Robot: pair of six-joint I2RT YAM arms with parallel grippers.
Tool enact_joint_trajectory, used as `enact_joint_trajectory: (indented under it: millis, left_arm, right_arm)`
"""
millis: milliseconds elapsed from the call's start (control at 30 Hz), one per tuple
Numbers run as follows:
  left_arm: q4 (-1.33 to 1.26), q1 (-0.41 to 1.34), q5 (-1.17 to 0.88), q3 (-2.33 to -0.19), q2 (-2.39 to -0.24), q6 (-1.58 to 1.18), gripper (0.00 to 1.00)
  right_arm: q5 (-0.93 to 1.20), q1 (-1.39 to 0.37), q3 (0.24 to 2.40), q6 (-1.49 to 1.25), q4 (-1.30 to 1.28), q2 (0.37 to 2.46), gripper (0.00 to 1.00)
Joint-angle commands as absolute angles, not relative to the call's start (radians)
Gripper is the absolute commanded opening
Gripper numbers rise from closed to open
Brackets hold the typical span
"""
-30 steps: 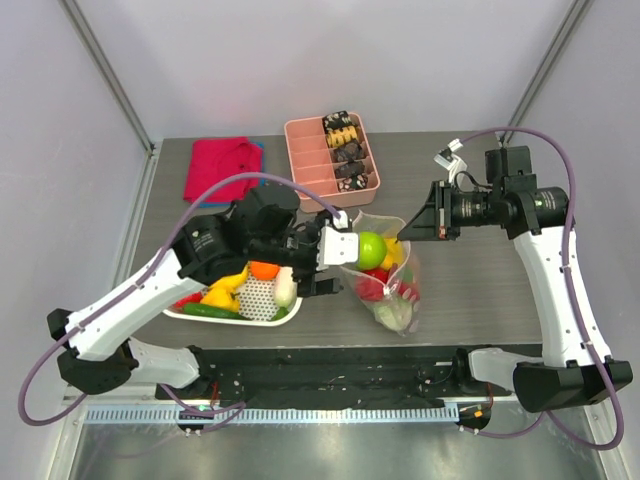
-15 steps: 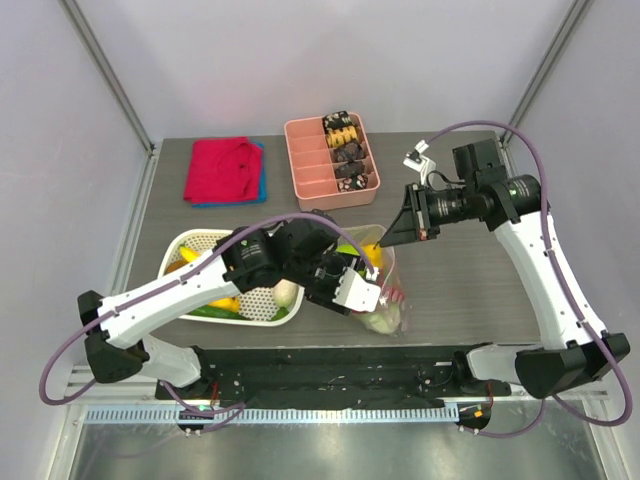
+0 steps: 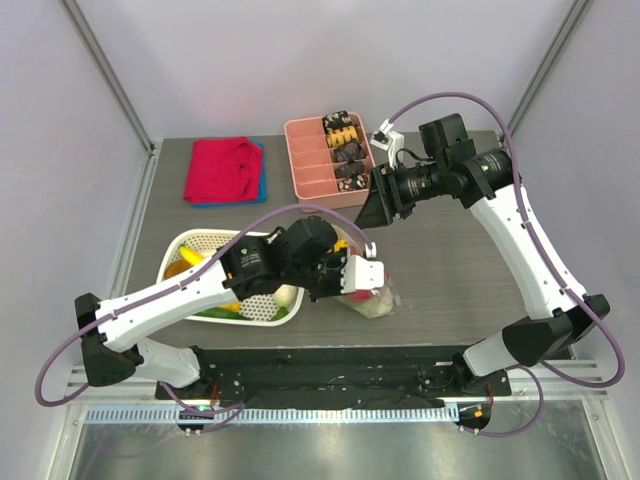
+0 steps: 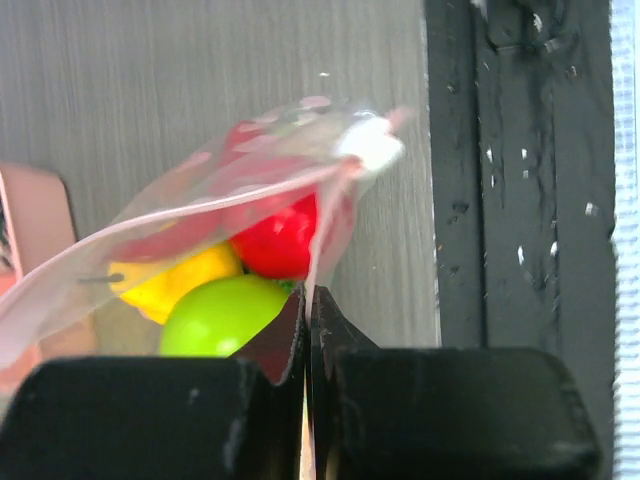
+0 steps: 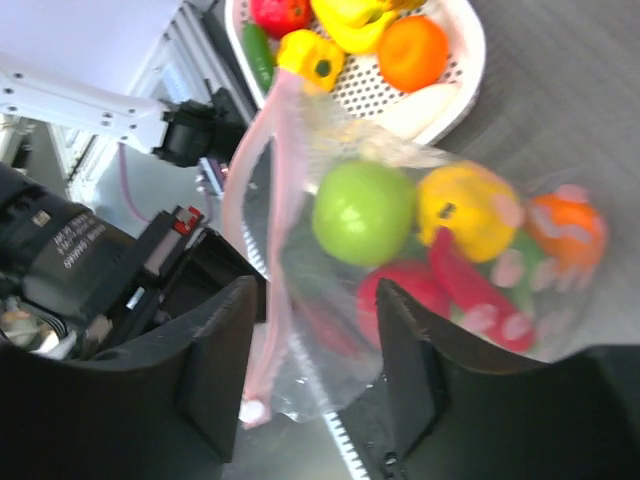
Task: Place the food in the zip-top bag and seal the zipper
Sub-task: Zip the zipper food storage bag at the center of the board.
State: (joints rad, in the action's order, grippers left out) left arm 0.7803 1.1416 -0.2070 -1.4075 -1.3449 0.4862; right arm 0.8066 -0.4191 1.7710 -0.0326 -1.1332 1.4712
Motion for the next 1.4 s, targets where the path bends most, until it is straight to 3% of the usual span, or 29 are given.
enact_joint_trajectory:
  millis: [0,167,333,533,667,933,1367]
  left_arm:
    - [0.592,1.092,-0.13,-1.368,-1.301,0.23,0.0]
    - [0.557,1.049,-0.141,-1.399,-1.334,0.131,0.0]
    - [0.577,0.997,-0.212,-1.48,-1.382,0.097,0.0]
    - [0.572,0.992,-0.278,-1.545,-1.42,0.092,0.0]
    - [0.586,0.992,-0.296,-1.578,-1.445,0.094,0.0]
    - [0.581,0.992,-0.334,-1.611,-1.471,0.084,0.0]
    - [0.572,0.993,-0.367,-1.634,-1.488,0.077,0.0]
  right_arm:
    - [0.706,-0.413,1.792,0.049,-1.049,1.422,0.62]
    - [0.666,-0.341,1.694,0.136,-0.988,1.296,0.65]
    - [0.632,-0.324,1.511,0.239,-0.971,1.081,0.63]
    - [0.598,-0.324,1.218,0.233,-0.764,0.797,0.58]
    - [0.617,-0.324,1.126,0.256,-0.687,0.709,0.54]
    - [0.62,-0.324,1.046,0.249,-0.605,0.686,0.53]
    - [0.641,-0.325,0.963,0.259,-0.505,0.7,0.42]
